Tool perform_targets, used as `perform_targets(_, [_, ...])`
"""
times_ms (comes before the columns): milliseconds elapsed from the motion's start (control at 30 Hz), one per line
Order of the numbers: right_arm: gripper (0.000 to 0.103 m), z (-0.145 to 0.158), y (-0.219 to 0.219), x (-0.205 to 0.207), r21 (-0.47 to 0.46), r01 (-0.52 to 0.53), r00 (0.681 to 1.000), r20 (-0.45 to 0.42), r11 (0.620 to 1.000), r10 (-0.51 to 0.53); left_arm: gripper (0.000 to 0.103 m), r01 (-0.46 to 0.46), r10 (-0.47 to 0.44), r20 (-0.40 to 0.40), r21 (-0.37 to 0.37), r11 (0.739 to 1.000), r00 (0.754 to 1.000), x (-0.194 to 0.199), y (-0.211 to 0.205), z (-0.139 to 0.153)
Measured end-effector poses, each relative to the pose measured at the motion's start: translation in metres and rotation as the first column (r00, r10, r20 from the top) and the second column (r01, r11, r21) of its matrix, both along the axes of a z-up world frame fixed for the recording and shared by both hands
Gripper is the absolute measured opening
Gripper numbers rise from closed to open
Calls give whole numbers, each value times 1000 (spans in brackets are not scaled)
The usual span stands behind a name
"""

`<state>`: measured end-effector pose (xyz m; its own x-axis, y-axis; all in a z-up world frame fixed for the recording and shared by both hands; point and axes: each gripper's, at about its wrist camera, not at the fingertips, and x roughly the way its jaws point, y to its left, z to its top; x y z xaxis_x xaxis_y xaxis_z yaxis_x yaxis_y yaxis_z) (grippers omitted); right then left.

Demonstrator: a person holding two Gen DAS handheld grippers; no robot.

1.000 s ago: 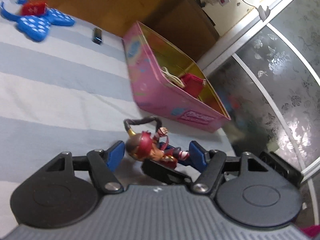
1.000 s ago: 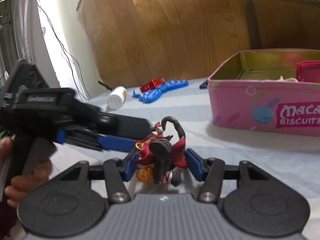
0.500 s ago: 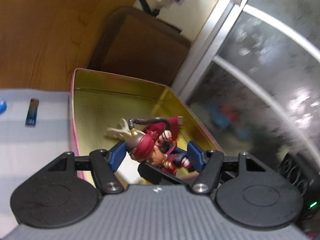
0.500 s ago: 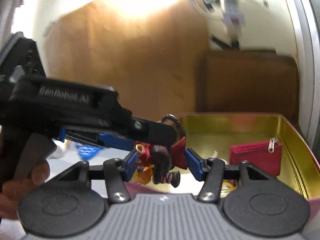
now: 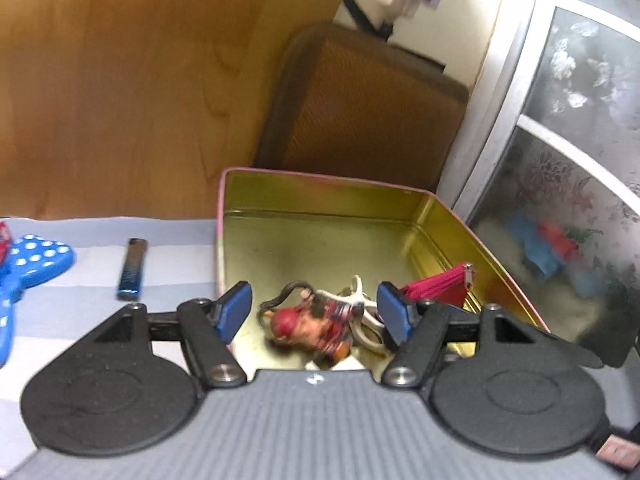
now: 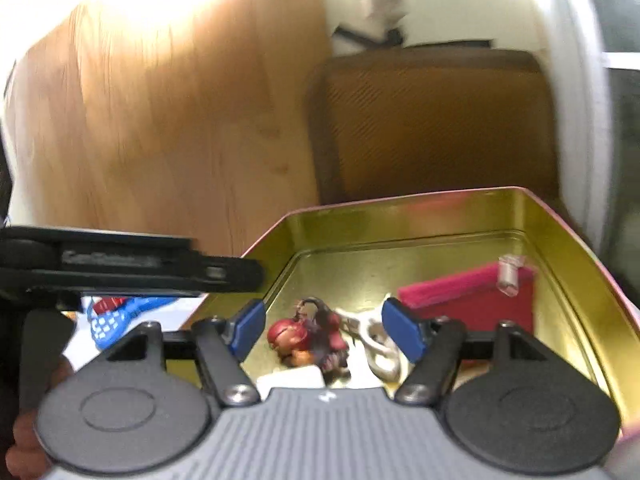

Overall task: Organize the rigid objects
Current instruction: 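Carry the figurine into the tin and open the right gripper, then move the right gripper to the white pill bottle and grasp it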

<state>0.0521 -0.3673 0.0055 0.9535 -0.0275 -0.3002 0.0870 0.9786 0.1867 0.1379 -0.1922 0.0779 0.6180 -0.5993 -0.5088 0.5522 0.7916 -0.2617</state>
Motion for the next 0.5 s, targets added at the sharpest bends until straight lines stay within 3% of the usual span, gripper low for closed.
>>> perform_targets(100, [67,-5,1,-30,32,38,998,51,999,-40,71,12,-12,24,-14,1000,1000,-27,19,-2])
perform_targets(233, [66,-8,18,-59,29,44,991,123,999,-47,71,5,-7,86,24,1000,996,-64,45,-12])
perform_targets(367, [62,-4,53,-67,-38,-48,988,145,998,53,71,-55,47,94,75,996,994,-76,79,-28])
perform_targets(500, [56,-9,98,-53,-69,-176,980,85,982,182,71,-203,196,58,148,968,979,-66,135,-55])
